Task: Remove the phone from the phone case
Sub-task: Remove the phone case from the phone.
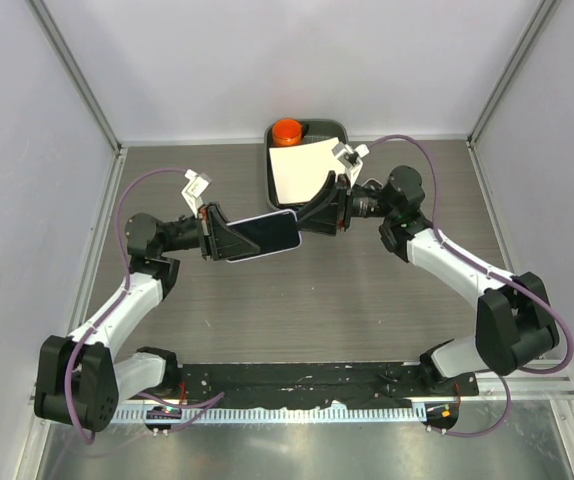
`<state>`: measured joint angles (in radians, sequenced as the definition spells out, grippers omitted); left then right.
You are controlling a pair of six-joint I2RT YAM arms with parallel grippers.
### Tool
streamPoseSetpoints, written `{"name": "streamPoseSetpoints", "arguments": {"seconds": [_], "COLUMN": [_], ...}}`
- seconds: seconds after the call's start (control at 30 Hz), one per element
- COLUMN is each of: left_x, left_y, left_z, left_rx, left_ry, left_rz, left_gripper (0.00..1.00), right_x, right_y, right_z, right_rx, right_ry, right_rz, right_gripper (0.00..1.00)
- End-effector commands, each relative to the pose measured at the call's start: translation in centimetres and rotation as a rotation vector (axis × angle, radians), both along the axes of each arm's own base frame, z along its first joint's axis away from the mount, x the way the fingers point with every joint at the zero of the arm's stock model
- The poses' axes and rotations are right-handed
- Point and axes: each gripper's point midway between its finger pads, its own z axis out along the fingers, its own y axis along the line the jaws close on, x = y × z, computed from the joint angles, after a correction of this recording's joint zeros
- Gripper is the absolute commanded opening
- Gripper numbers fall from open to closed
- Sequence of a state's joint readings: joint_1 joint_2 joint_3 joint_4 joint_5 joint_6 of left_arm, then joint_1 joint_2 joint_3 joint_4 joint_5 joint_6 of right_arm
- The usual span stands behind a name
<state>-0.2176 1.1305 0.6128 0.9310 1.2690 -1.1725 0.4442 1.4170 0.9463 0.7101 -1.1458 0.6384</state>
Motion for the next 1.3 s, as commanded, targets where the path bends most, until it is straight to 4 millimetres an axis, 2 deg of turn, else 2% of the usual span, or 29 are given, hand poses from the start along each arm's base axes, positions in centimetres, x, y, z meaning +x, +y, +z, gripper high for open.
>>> {"name": "streamPoseSetpoints", "arguments": {"seconds": [0.0, 0.23, 0.37, 0.53, 0.9, 1.27], "left_x": [0.1, 0.6, 0.9, 1.3, 4.8, 6.0], "left_y": [0.0, 0.1, 0.2, 0.2, 1.5, 2.6], "left_z": [4.2, 4.0, 3.8, 3.6, 3.3, 3.7], "left_rx": [-0.084, -0.085, -0.083, -0.081, -0.119, -0.154], "left_ry": [-0.213, -0.209, -0.209, -0.197, -0.141, -0.138], "left_rz": [0.071, 0.096, 0.110, 0.124, 0.304, 0.380], "left_gripper": [0.00, 0.00, 0.00, 0.00, 0.00, 0.00], "right_x": [-1.3, -1.8, -1.1, -0.6, -1.8, -2.0], "right_y": [1.7, 3.0, 3.5, 3.7, 4.7, 6.6], "right_z": [-1.5, -2.5, -3.0, -2.0, -1.3, -3.2], "right_rx": [-0.027, -0.039, -0.038, 0.026, 0.052, 0.035], "right_ry": [0.035, 0.070, 0.103, 0.144, 0.174, 0.256], "right_rz": [0.070, 0.092, 0.055, 0.017, 0.049, 0.088], "right_gripper": [0.44, 0.45, 0.45, 0.45, 0.47, 0.47]}}
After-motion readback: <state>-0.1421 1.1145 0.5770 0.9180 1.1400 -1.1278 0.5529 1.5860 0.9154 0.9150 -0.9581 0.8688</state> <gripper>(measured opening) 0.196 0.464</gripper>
